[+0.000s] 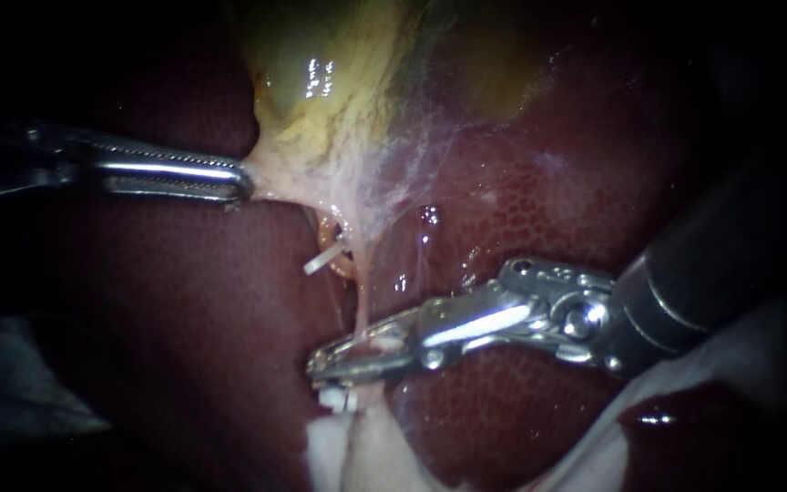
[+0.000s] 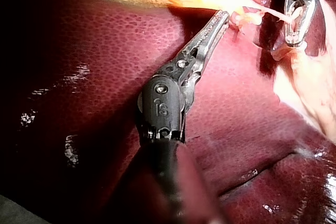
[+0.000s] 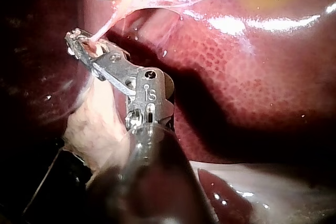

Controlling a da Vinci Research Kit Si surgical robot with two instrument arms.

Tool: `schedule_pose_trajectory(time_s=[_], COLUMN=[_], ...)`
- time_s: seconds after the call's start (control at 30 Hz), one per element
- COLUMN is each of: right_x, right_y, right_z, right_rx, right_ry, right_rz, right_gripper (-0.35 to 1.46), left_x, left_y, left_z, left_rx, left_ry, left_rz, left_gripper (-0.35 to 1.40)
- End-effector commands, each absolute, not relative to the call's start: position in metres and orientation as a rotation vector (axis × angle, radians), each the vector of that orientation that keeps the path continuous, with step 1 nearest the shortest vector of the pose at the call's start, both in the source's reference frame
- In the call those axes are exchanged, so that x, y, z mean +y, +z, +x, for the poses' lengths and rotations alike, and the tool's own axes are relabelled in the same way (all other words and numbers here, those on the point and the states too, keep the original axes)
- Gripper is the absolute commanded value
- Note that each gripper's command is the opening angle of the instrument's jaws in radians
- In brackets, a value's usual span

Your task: Clipping second clip right tube

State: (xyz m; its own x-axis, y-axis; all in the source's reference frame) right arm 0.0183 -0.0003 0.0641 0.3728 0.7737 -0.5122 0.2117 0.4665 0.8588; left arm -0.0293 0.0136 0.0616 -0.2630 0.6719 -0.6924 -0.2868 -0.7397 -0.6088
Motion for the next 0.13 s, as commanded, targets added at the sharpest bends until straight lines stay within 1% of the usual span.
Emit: schedule_pose_trajectory(time_s=[0.03, 0.13], right_x=[-0.0003, -0.0004], right_y=[0.0642, 0.0643], right_z=[0.0183, 0.0183], right_rx=[1.169, 1.169], right_ry=[0.462, 0.462], right_rz=[1.062, 1.062], right_gripper=[-0.35, -0.35], left_x=[0.0136, 0.0136], left_y=[0.0616, 0.0615], left_z=[-0.0293, -0.0294], left_rx=[-0.487, -0.487], left_ry=[2.041, 2.041], left_rz=[-1.378, -1.378], left_gripper=[-0.35, -0.35])
